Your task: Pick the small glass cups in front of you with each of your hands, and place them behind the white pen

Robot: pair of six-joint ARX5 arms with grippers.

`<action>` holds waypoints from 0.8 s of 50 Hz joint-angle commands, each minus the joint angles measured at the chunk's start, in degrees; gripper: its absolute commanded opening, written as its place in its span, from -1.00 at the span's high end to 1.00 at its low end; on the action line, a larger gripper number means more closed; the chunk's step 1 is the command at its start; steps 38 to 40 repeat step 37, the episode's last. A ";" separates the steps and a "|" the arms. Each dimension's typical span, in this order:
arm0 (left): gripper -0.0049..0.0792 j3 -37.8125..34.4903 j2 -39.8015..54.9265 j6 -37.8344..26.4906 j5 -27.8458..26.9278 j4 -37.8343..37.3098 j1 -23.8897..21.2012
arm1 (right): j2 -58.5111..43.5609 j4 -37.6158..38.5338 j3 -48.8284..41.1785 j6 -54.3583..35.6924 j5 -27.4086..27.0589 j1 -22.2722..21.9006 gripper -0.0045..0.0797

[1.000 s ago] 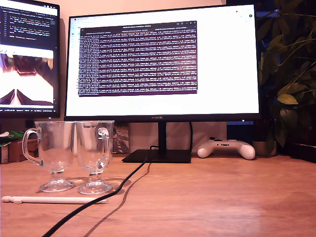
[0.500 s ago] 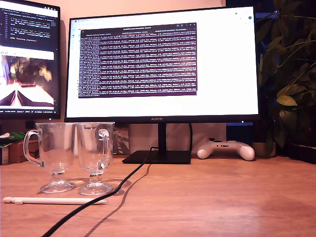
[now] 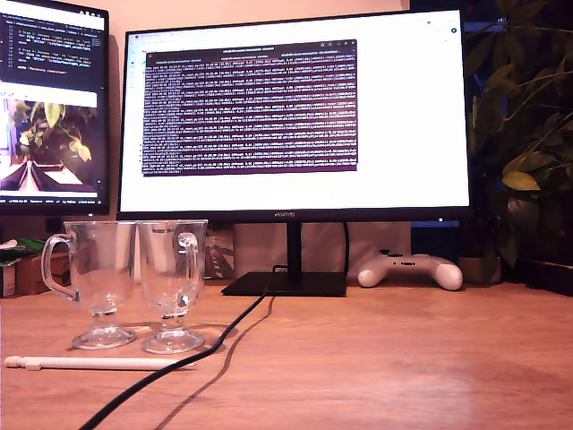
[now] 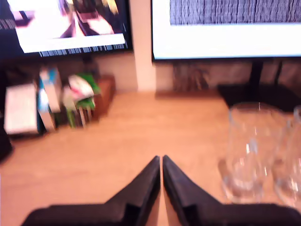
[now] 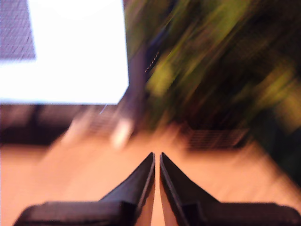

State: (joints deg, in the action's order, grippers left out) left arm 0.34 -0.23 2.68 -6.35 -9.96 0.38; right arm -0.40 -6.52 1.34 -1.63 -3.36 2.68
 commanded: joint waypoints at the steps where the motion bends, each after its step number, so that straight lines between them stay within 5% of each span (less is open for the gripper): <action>1: 0.93 -1.62 -0.48 0.48 -0.07 -1.09 -0.13 | 0.35 -1.60 -0.92 -0.35 0.28 0.48 0.92; 40: 0.93 -1.62 -0.48 0.35 -0.07 -2.10 -0.13 | 0.33 -3.26 -0.85 -0.31 -0.63 0.20 0.92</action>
